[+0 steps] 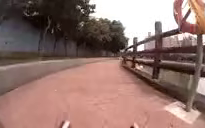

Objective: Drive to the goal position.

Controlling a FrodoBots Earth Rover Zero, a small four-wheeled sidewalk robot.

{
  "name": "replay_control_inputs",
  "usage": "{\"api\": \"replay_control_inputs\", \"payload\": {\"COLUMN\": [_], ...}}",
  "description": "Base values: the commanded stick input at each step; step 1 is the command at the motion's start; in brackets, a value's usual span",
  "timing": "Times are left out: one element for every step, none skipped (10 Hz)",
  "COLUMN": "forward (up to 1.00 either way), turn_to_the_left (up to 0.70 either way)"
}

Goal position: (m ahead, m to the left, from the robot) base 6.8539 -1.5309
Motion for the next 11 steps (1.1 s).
{"api": "replay_control_inputs", "payload": {"forward": [1.0, 1.0, 1.0, 1.0, 1.0, 1.0, 1.0, 1.0, 1.0, 1.0, 1.0], "turn_to_the_left": [-0.03, -0.38, -0.4, -0.39, -0.09, 0.0, 0.0, 0.0, 0.0, 0.0, 0.0]}}
